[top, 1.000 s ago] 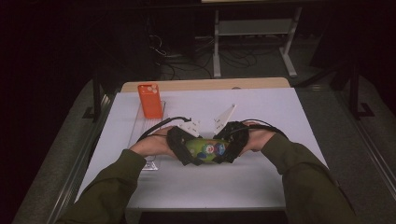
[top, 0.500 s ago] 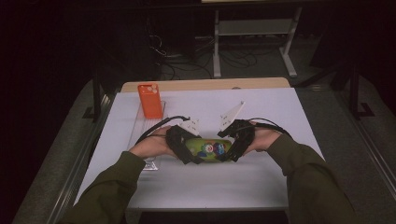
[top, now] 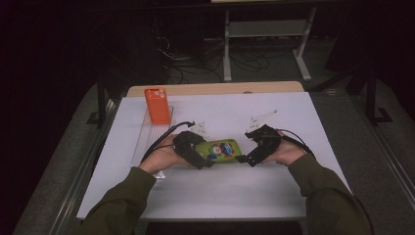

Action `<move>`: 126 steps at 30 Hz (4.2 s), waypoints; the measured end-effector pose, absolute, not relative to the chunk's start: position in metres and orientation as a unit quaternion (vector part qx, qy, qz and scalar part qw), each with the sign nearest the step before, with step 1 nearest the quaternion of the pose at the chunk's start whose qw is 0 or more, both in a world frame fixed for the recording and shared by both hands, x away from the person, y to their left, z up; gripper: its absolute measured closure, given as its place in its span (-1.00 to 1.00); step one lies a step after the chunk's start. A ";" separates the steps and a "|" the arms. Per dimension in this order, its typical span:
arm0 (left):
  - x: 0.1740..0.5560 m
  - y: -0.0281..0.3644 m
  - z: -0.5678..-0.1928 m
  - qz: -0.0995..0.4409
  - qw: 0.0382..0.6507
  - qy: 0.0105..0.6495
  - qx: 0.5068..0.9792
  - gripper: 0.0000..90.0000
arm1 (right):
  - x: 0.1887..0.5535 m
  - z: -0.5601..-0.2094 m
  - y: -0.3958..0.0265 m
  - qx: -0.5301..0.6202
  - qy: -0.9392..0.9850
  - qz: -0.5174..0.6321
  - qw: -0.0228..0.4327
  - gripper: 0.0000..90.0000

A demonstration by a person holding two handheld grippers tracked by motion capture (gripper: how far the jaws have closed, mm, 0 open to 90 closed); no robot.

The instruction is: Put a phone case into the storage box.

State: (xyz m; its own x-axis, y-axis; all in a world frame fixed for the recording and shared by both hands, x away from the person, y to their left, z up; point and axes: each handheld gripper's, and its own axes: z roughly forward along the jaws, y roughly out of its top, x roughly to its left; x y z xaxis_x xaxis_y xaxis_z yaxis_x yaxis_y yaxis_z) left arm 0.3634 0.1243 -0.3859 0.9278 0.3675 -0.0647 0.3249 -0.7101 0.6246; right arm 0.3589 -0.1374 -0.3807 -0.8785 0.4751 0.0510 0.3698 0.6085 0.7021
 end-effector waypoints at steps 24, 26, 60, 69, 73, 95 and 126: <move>0.366 0.137 -0.387 0.048 0.354 0.235 0.904 -0.68 | 0.338 -0.407 -0.135 0.290 0.854 0.382 0.199 -0.87; 0.366 0.137 -0.387 0.048 0.353 0.235 0.904 -0.68 | 0.335 -0.408 -0.131 0.283 0.857 0.378 0.204 -0.87; 0.368 0.129 -0.387 0.046 0.352 0.229 0.906 -0.67 | 0.308 -0.416 -0.087 0.082 0.854 0.306 0.414 -0.79; 0.370 0.128 -0.387 0.047 0.349 0.227 0.908 -0.67 | 0.303 -0.422 -0.080 0.023 0.835 0.269 0.479 -0.65; 0.370 0.127 -0.387 0.048 0.342 0.224 0.911 -0.67 | 0.300 -0.425 -0.077 0.003 0.831 0.257 0.493 -0.50; 0.371 0.124 -0.387 0.038 0.343 0.235 0.909 -0.67 | 0.290 -0.444 -0.060 -0.070 0.795 0.205 0.567 0.42; 0.372 0.143 -0.371 0.052 0.423 0.243 0.871 -1.00 | 0.294 -0.435 -0.065 -0.001 0.815 0.233 0.530 0.70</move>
